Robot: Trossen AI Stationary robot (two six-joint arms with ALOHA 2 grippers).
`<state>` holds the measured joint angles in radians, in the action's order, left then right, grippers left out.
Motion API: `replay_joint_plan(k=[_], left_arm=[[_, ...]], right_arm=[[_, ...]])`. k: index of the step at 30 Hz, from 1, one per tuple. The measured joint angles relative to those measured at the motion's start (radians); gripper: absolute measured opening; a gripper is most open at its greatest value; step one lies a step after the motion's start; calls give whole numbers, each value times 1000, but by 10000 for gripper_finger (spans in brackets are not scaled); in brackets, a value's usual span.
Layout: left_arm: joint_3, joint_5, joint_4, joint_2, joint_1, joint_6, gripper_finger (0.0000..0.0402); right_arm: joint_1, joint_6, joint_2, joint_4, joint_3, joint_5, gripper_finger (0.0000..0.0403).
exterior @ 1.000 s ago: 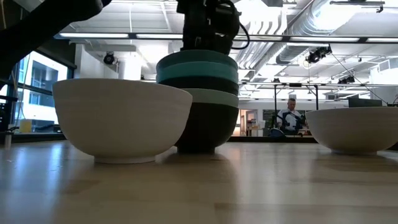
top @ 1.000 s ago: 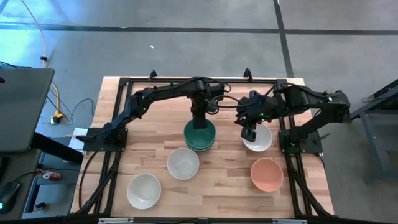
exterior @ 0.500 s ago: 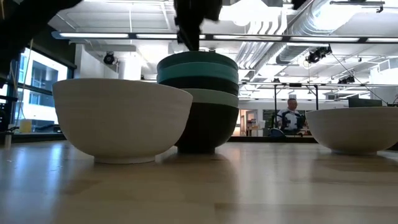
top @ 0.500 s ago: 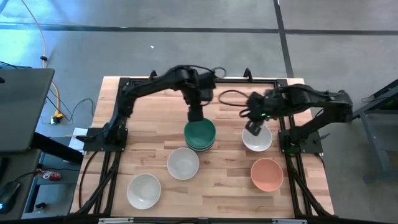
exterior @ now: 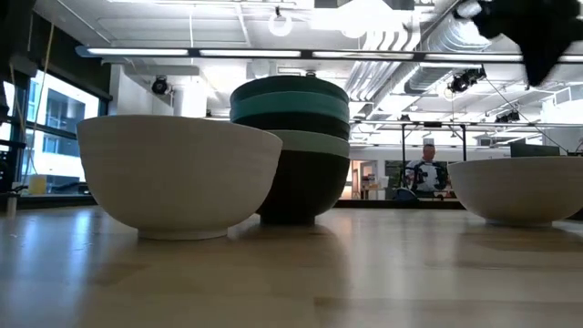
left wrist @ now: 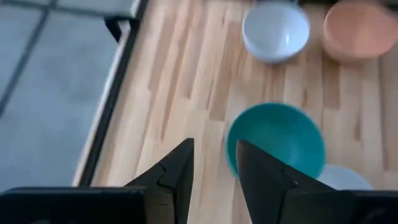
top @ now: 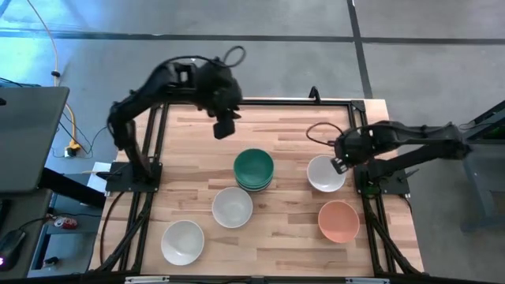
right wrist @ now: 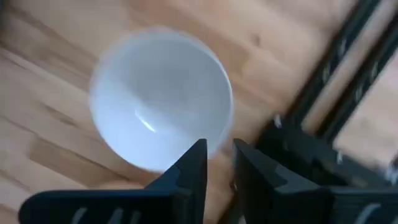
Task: Nest bowls inside each other
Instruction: Stack the top right white bowl on top of the green bowl
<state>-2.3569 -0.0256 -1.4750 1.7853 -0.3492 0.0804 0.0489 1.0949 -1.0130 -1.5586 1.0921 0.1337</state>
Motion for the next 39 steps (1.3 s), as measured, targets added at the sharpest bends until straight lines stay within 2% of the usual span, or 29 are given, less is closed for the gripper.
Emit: replay_joint_plan(k=[5, 11, 26, 39], left_arm=[[0, -21, 13, -59, -5, -18, 110], [1, -31, 13, -83, -6, -25, 110], [1, -29, -13, -85, 12, -28, 110], [1, -30, -17, -85, 12, -24, 110]], right_arm=[[-13, 29, 41, 29, -149, -81, 63], [-19, 15, 38, 107, -239, -101, 63], [-95, -31, 38, 228, -351, -115, 63], [-239, -159, 37, 311, -355, -84, 63]])
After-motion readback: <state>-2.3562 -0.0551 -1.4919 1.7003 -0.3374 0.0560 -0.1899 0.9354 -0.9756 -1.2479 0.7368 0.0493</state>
